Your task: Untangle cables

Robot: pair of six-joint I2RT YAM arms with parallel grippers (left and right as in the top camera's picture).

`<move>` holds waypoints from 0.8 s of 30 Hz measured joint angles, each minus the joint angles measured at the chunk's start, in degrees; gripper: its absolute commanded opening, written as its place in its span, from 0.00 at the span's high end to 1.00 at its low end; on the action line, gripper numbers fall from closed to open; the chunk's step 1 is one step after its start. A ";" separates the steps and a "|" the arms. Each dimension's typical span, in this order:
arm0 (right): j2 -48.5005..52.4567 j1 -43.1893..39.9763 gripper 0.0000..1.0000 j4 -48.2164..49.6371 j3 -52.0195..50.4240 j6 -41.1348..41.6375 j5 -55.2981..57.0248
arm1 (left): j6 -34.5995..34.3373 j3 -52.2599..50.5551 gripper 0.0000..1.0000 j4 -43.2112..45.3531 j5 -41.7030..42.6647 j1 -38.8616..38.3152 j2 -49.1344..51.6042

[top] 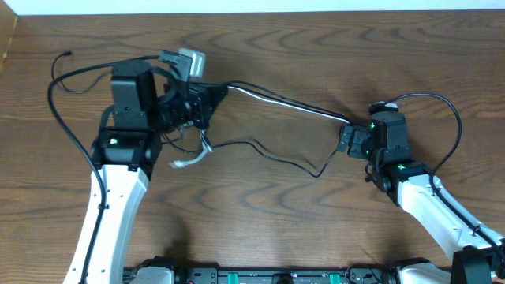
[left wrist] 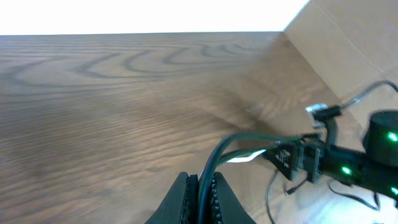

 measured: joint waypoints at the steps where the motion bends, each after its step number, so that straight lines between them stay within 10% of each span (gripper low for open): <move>1: 0.00 0.00 0.01 -0.02 0.00 0.00 -0.11 | -0.42 0.00 0.92 0.00 -0.07 0.55 -0.02; 24: 0.00 -0.42 0.01 0.11 0.07 -4.37 -5.42 | -13.00 -0.07 0.92 -4.98 -27.36 6.43 -0.39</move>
